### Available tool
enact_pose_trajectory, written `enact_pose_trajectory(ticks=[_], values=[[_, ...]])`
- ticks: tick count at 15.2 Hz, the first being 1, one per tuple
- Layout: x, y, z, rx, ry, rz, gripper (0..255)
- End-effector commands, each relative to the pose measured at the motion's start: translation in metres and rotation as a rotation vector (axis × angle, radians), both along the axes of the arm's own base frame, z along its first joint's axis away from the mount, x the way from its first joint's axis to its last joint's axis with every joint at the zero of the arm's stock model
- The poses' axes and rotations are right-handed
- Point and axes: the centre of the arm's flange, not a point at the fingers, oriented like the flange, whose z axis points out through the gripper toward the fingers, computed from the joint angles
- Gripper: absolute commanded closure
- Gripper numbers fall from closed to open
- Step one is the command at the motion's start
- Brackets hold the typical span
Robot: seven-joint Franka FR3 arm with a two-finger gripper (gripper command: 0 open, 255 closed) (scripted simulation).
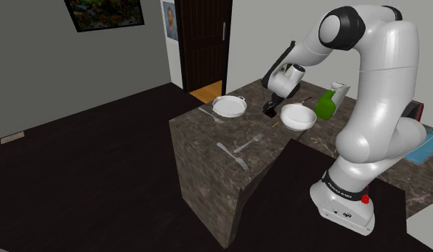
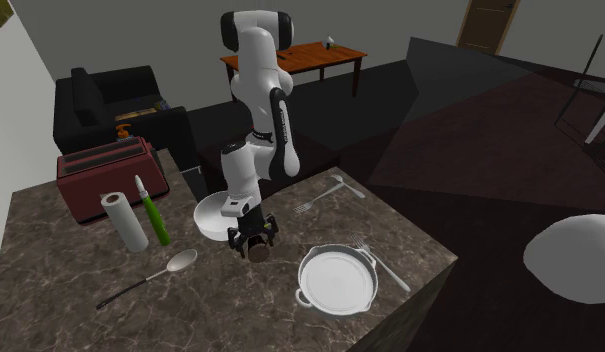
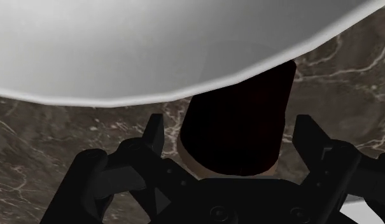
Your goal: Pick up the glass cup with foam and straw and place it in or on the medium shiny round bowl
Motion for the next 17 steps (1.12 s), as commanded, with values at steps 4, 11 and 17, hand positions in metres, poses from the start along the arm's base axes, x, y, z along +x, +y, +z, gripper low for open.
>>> enact_pose_trajectory(ticks=[4, 11, 17], values=[[0.0, 0.0, 0.0, 0.0, 0.0, 0.0, 255], [0.0, 0.0, 0.005, 0.0, 0.0, 0.0, 255], [0.0, 0.0, 0.037, 0.0, 0.0, 0.0, 255]])
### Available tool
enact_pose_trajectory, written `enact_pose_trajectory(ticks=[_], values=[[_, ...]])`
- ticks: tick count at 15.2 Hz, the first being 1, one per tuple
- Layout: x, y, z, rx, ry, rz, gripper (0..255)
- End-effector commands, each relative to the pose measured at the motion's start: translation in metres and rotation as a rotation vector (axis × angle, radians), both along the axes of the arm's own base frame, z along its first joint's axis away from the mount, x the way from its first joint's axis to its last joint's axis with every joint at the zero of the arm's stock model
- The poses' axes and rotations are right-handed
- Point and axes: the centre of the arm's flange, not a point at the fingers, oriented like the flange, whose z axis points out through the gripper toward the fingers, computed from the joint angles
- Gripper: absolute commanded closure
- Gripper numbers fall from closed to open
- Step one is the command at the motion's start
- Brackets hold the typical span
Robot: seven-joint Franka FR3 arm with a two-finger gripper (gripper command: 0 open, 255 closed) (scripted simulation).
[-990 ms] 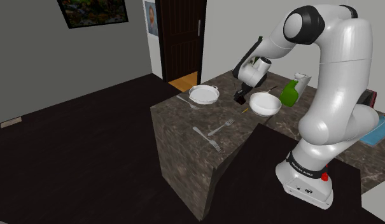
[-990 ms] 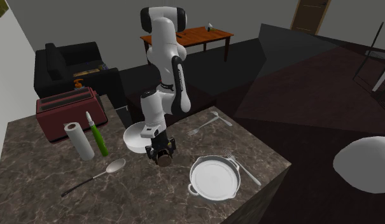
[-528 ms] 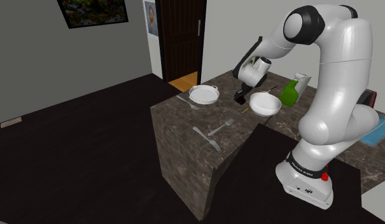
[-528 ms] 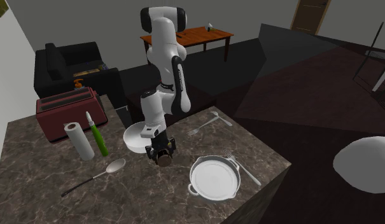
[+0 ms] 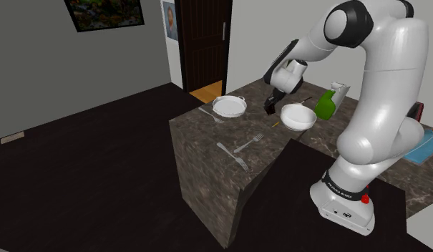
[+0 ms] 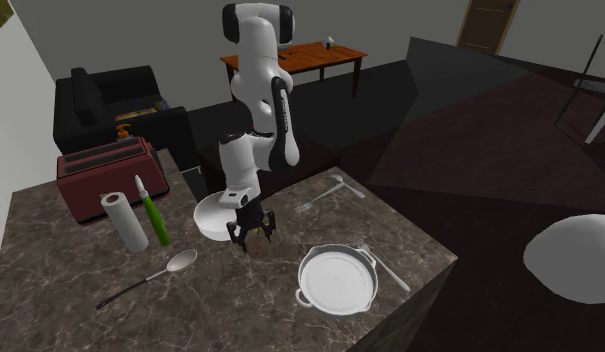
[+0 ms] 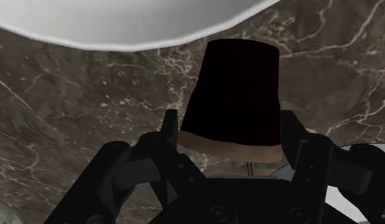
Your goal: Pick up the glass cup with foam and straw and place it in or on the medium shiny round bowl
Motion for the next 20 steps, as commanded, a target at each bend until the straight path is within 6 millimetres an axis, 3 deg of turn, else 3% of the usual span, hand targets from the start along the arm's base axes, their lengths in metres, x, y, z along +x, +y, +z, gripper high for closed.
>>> enact_pose_trajectory(ticks=[1, 20], values=[[0.0, 0.0, 0.011, 0.0, 0.0, 0.0, 255], [0.0, 0.0, 0.111, 0.0, 0.0, 0.0, 255]])
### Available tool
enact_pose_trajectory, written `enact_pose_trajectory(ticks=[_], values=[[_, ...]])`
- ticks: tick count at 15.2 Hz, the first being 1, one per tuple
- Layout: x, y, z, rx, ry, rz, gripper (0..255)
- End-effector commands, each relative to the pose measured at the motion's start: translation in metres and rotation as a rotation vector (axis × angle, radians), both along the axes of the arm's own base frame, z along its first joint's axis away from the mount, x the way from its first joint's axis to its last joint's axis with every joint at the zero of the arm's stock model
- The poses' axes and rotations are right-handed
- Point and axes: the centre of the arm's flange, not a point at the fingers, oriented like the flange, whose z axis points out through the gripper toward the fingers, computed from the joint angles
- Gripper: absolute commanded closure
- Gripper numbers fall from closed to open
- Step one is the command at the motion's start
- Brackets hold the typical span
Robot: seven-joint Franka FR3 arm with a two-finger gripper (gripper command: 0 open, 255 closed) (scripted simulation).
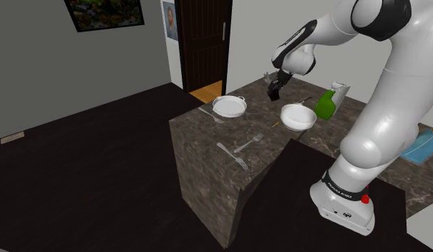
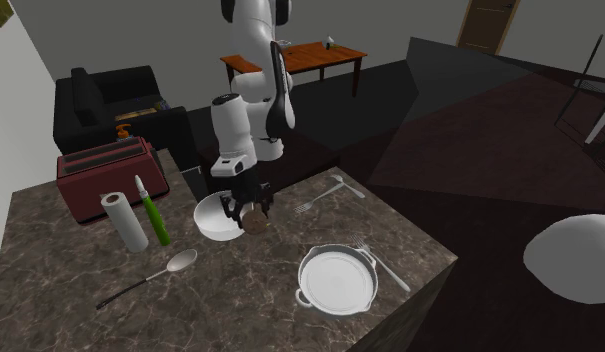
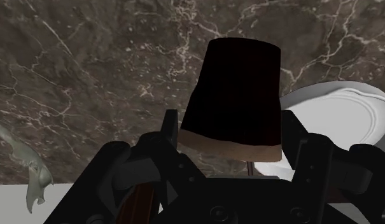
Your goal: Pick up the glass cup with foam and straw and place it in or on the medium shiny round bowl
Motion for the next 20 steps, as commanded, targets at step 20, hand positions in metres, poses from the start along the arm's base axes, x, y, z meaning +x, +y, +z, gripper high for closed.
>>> enact_pose_trajectory(ticks=[20], values=[[-0.183, -0.015, -0.014, 0.0, 0.001, 0.0, 255]])
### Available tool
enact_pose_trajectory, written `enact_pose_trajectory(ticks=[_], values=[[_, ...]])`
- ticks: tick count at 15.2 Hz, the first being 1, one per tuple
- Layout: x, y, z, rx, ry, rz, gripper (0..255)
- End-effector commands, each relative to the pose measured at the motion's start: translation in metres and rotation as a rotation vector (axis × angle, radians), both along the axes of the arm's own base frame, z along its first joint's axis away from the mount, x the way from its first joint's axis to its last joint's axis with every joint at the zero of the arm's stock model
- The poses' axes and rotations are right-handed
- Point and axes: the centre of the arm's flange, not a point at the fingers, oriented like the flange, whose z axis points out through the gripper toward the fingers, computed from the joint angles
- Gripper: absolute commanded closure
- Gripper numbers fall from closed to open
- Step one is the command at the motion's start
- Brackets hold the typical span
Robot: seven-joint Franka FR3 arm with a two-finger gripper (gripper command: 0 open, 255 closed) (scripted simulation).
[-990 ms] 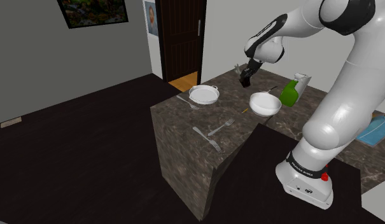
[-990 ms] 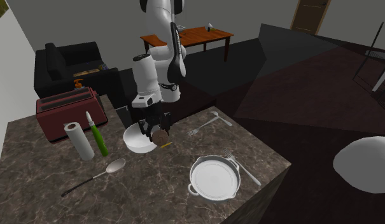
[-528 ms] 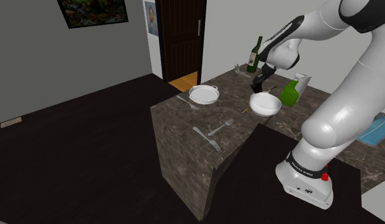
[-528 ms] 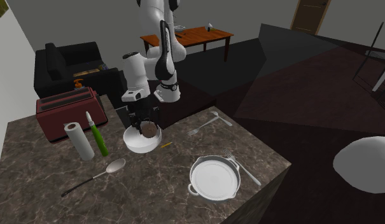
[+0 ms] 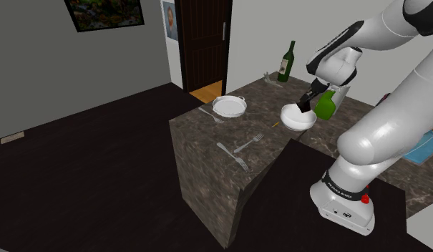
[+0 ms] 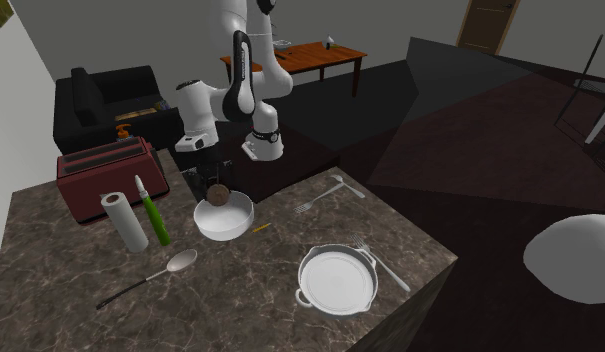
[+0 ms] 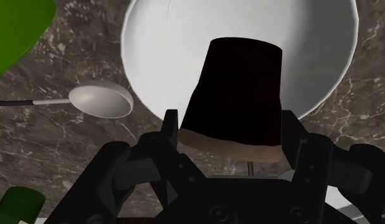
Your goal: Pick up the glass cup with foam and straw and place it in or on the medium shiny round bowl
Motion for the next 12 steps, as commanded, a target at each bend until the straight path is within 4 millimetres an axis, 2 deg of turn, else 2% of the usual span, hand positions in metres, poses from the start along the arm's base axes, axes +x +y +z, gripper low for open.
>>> enact_pose_trajectory(ticks=[1, 6, 12], values=[[-0.002, -0.001, -0.01, 0.0, -0.001, 0.001, 255], [-0.002, -0.001, -0.038, 0.0, -0.001, 0.001, 255], [-0.002, -0.001, -0.038, 0.0, -0.001, 0.001, 255]])
